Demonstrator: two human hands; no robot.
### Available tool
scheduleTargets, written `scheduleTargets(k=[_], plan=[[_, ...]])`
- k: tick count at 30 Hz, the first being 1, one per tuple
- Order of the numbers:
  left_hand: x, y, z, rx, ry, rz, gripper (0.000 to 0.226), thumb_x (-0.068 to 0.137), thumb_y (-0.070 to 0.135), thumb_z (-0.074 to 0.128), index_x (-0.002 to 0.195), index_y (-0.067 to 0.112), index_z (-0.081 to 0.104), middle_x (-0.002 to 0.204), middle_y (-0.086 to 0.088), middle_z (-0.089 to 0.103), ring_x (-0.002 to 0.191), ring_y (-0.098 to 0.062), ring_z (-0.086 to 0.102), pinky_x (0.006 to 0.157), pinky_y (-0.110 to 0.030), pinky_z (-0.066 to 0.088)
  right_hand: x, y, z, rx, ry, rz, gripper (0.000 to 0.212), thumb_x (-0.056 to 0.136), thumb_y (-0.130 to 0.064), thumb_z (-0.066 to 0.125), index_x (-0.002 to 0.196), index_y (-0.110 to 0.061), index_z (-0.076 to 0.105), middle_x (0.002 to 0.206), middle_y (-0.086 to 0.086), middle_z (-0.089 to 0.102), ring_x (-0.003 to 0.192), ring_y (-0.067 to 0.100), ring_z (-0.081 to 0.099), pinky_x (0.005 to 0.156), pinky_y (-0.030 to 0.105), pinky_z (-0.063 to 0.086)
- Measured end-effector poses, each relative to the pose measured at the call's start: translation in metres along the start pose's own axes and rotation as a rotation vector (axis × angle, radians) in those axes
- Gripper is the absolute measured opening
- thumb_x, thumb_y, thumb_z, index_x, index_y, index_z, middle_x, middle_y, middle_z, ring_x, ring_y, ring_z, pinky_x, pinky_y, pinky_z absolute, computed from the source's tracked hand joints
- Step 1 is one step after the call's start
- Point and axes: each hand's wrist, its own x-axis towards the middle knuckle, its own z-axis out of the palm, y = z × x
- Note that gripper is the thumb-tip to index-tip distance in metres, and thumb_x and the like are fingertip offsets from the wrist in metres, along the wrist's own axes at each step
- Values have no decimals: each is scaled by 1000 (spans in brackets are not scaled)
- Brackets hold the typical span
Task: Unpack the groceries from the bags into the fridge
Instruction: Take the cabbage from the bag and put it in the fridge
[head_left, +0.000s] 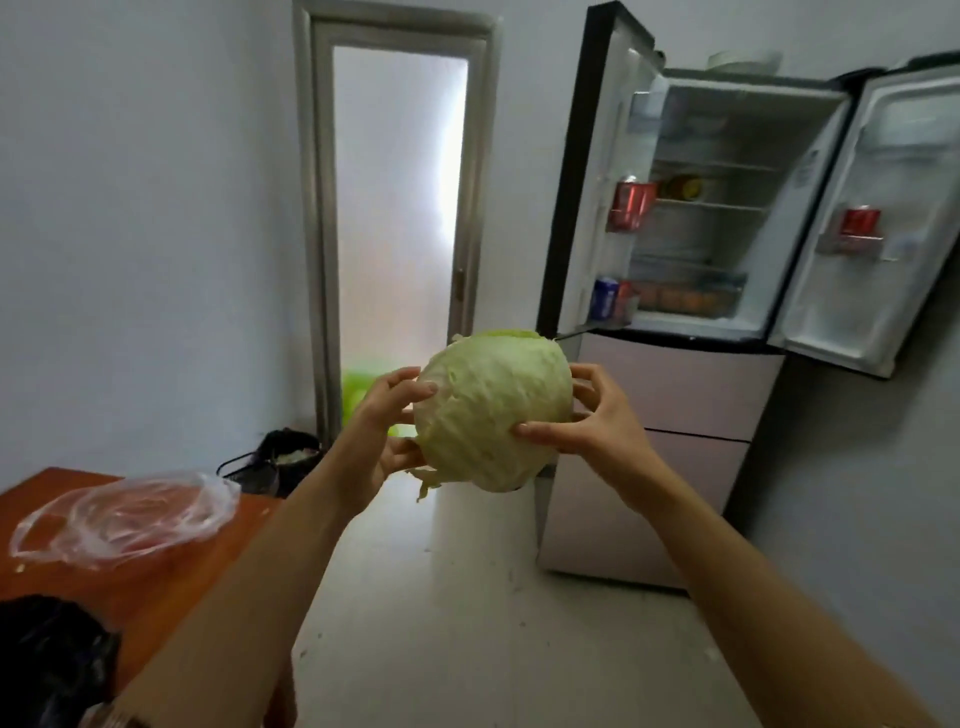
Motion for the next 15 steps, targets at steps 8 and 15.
scheduleTargets(k=[8,15], plan=[[178,-48,158,60,-293,10,73,61,26,78,129,35,52,123,-11,59,94,-34,69,70,-38,58,90,74,-174,-31,206,25,89,50,-29,93,126,-23,48,130,-1,54,111,21,60,78,43,60],[364,-80,272,11,-405,32,72,65,19,83,128,36,51,122,-6,59,93,-30,71,76,-42,59,226,125,-305,-119,323,21,89,45,-31,96,121,-26,51,126,-6,56,115,18,58,83,43,59]])
